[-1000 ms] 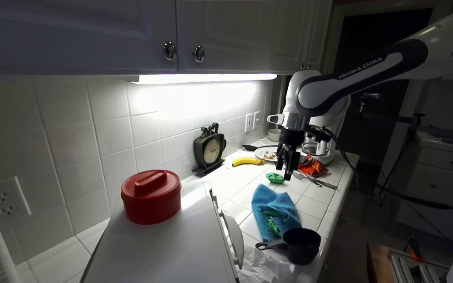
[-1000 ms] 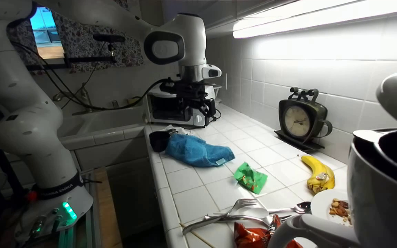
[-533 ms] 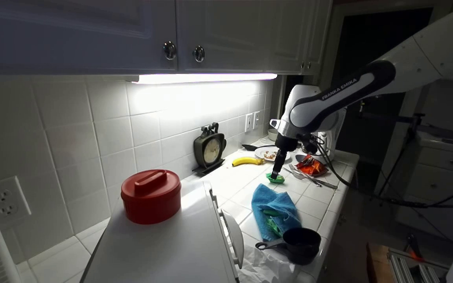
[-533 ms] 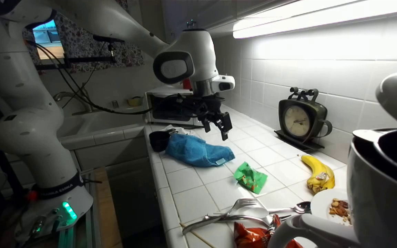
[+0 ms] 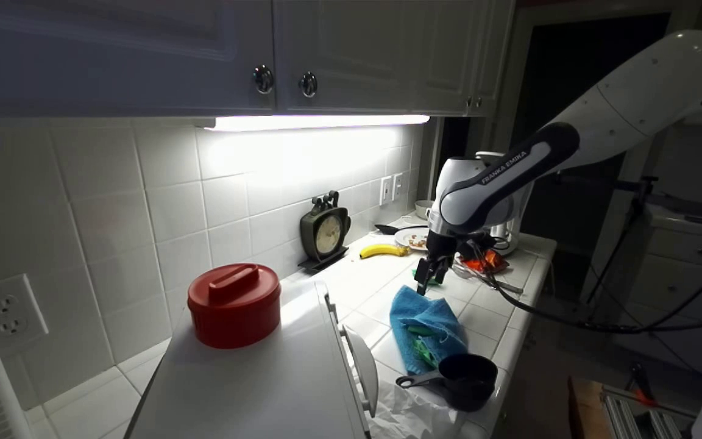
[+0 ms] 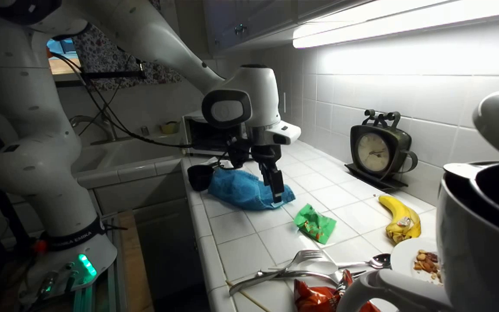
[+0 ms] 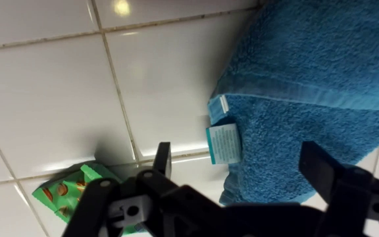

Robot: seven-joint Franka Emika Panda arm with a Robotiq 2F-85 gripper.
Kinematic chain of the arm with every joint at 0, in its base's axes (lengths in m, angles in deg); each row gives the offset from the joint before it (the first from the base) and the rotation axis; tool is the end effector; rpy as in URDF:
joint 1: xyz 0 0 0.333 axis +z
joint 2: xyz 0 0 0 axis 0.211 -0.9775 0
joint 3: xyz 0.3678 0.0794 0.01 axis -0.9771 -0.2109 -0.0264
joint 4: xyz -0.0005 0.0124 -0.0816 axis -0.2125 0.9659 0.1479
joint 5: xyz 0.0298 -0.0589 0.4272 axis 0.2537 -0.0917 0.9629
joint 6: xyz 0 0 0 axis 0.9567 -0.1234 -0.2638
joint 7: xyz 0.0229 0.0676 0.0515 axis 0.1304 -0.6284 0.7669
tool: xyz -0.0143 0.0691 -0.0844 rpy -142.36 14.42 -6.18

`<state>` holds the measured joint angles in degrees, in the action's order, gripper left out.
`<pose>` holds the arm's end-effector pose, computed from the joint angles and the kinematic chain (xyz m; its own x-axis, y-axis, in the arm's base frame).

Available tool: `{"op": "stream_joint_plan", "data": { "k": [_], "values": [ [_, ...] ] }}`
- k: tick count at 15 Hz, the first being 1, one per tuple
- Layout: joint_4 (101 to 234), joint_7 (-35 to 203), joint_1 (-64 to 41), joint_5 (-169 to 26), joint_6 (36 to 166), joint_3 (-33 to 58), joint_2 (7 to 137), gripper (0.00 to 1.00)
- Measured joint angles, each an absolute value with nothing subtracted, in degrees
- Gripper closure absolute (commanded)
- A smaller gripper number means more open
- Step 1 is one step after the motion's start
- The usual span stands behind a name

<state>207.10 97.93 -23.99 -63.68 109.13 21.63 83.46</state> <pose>0.5126 -0.2379 0.3492 0.9365 -0.3310 0.1161 -0.3307 -0.9435 -0.0228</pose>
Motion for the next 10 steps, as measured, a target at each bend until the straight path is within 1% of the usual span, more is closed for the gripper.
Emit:
{"op": "stream_joint_plan", "data": {
  "k": [8,9,10],
  "values": [
    [207.2,94.1,-24.0,-60.4,109.1,20.7,81.2,0.0],
    [207.2,94.1,-24.0,-59.7,109.1,20.5,81.1,0.25],
    [207.2,94.1,-24.0,-59.3,109.1,20.3,80.9,0.26]
  ]
}}
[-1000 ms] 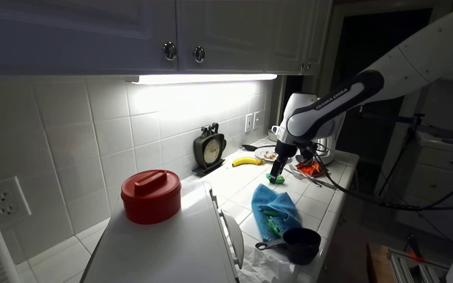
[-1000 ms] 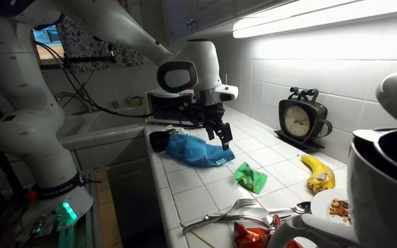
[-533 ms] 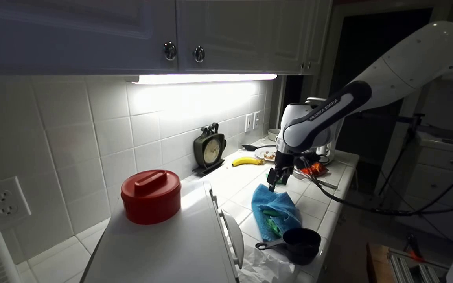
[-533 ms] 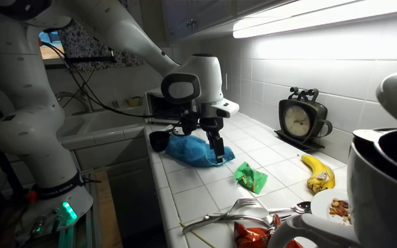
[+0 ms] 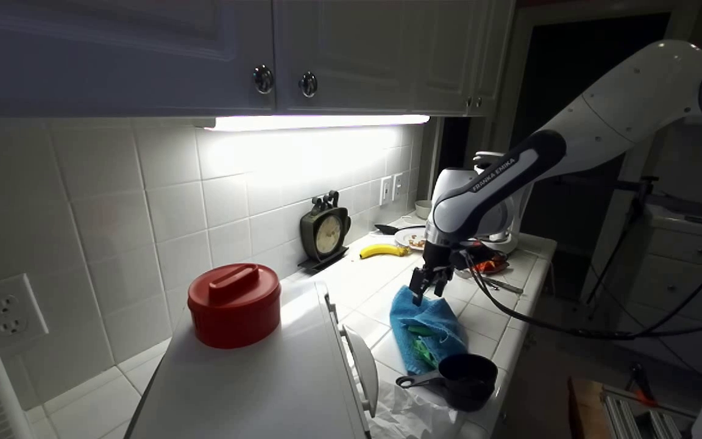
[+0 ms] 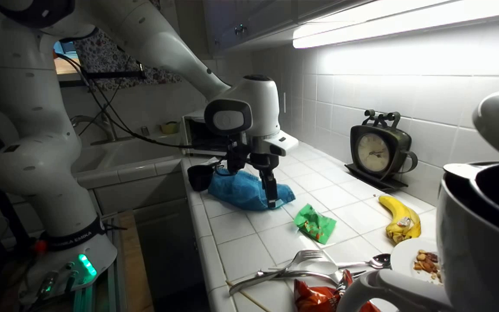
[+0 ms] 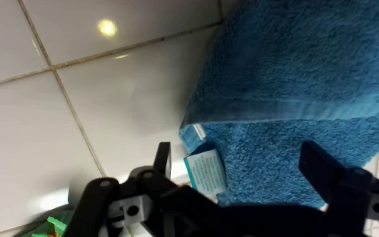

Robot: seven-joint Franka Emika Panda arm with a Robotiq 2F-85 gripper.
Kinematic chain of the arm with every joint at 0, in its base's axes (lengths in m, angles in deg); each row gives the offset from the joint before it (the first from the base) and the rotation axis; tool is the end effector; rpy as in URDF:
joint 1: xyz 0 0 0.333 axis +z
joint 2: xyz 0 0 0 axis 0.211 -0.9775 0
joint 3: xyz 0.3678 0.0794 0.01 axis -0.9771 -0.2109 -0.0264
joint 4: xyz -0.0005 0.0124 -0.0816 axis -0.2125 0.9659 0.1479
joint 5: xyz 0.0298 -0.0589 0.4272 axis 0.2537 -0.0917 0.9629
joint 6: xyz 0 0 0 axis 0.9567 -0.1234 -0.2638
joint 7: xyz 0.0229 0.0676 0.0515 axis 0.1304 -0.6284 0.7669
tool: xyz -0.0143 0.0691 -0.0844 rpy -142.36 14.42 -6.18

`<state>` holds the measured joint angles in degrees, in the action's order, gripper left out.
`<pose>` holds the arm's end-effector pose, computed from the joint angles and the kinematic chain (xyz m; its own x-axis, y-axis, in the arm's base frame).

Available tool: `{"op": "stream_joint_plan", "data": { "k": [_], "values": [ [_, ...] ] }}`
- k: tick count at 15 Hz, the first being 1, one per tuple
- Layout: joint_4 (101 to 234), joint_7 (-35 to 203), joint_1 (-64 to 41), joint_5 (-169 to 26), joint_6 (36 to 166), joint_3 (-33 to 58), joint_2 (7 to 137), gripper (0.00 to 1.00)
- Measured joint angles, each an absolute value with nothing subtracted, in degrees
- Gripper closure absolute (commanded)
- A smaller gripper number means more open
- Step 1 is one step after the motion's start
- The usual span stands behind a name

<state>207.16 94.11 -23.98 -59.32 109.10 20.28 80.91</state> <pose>0.5176 -0.2259 0.3238 0.9009 -0.4284 0.0702 -0.4235 -0.9028 -0.0745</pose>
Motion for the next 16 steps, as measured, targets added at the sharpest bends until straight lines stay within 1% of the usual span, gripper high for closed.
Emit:
{"op": "stream_joint_plan", "data": {
  "k": [4,9,10,13,14,16],
  "values": [
    [207.1,94.1,-24.0,-57.6,109.1,19.6,80.1,0.56],
    [206.9,93.9,-24.4,-57.0,110.0,19.7,79.6,0.91],
    [206.8,93.5,-24.8,-57.0,110.4,19.9,79.6,0.94],
    [205.8,92.2,-26.2,-57.0,111.7,21.2,79.6,0.99],
    [205.4,91.8,-26.7,-57.0,112.1,21.7,79.6,0.96],
    [204.5,91.0,-27.5,-57.0,113.0,22.6,79.6,0.95]
  ]
}}
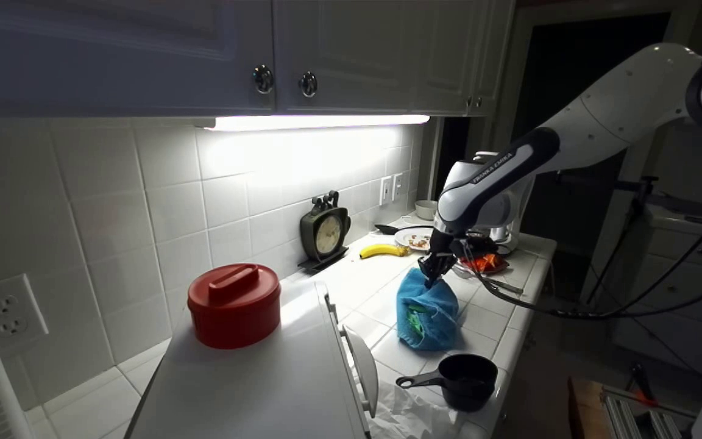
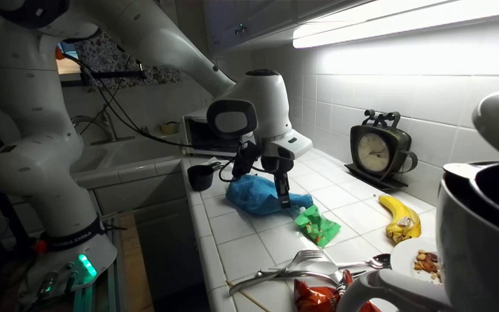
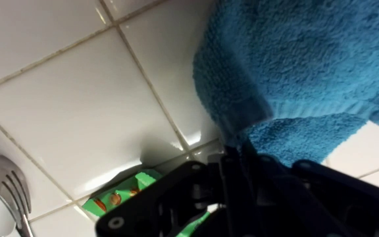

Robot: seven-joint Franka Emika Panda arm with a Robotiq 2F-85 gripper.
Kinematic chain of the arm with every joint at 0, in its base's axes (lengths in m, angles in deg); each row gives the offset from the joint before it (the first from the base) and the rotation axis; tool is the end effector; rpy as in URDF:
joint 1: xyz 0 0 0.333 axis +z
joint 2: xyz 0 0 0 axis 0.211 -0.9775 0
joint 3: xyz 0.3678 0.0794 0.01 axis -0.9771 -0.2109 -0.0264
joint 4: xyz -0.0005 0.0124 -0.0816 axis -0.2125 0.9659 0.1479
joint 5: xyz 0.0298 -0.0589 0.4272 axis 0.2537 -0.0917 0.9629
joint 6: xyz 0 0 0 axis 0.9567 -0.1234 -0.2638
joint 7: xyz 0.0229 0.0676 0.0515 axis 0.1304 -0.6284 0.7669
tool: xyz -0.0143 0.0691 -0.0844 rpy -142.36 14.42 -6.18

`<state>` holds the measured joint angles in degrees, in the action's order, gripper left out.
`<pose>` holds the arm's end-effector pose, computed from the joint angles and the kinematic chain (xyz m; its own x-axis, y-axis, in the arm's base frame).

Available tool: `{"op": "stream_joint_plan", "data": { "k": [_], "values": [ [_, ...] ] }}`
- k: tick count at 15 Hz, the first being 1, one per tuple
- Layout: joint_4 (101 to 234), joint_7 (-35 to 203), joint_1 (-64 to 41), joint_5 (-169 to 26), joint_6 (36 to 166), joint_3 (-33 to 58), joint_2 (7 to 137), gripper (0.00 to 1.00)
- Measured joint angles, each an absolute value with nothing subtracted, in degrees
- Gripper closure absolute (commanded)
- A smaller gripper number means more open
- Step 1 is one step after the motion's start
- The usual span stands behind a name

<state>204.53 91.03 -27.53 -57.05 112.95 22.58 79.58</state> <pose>0.5116 -0.2897 0.3384 0.7950 -0.5862 0.1561 -0.5790 -0.8100 -0.0930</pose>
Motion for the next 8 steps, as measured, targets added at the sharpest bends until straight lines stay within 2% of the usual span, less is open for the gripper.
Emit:
{"op": "stream_joint_plan", "data": {
  "k": [8],
  "values": [
    [202.4,90.3,-26.8,-58.3,117.6,22.4,83.3,0.95]
  ]
}}
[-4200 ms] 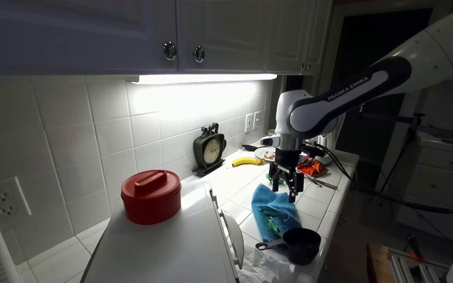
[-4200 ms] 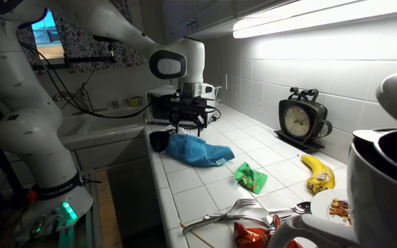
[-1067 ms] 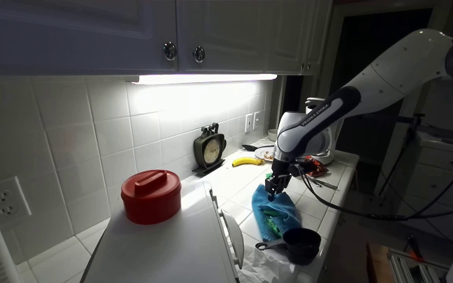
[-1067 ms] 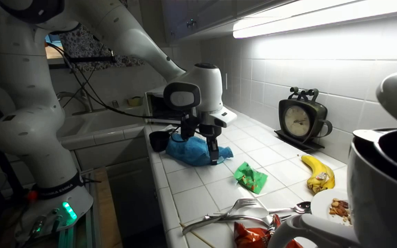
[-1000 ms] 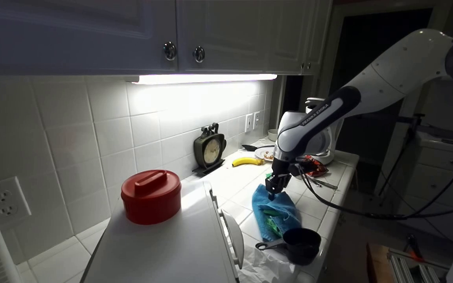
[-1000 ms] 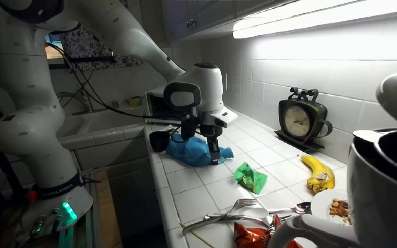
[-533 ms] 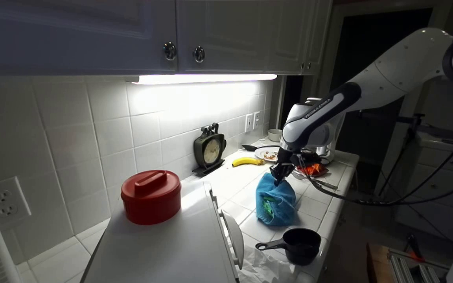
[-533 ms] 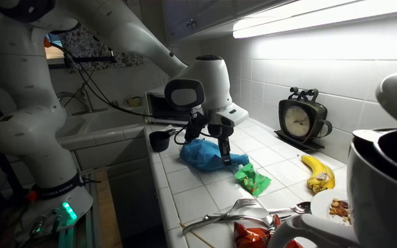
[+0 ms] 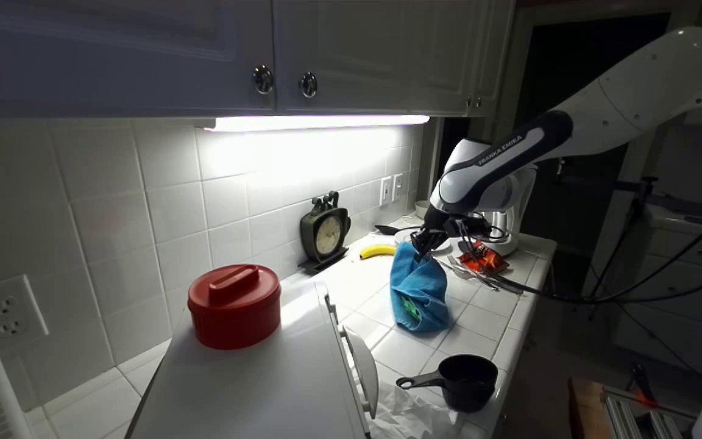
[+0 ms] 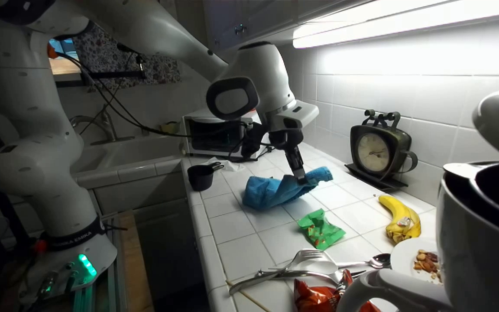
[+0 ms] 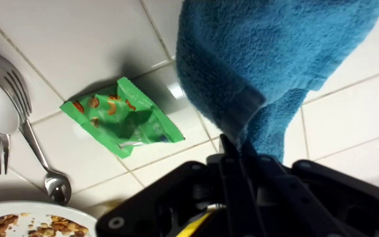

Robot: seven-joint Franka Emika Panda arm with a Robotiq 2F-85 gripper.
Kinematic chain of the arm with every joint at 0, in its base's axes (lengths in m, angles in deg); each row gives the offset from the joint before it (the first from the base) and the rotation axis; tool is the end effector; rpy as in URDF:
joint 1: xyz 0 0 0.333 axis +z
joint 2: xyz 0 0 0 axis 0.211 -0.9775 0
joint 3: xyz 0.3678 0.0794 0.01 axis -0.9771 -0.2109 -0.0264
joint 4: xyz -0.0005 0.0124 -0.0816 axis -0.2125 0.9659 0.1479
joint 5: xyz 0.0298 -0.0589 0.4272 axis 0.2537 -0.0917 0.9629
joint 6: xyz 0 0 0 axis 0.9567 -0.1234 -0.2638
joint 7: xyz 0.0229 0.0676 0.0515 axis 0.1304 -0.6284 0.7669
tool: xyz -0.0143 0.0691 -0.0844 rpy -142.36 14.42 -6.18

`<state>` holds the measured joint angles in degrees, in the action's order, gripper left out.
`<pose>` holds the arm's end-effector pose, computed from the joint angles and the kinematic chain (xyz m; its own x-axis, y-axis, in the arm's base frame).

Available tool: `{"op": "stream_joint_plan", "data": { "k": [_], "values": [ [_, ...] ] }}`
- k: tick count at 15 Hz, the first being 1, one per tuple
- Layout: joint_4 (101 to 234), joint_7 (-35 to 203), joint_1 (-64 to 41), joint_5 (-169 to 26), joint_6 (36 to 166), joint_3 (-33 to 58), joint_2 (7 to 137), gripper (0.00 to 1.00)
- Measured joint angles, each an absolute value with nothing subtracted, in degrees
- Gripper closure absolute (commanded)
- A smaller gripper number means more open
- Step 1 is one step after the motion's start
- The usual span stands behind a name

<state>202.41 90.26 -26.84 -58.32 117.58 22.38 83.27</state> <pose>0.5299 -0.2909 0.4020 0.7642 -0.5555 0.3276 -0.5553 -0.8251 -0.1037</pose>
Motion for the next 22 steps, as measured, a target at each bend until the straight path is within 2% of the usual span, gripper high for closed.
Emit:
{"op": "stream_joint_plan", "data": {
  "k": [10,22],
  "values": [
    [202.8,99.7,-20.7,-58.4,113.0,16.7,89.4,0.95],
    [202.7,97.1,-18.8,-67.1,89.6,15.4,91.2,0.94]
  ]
}}
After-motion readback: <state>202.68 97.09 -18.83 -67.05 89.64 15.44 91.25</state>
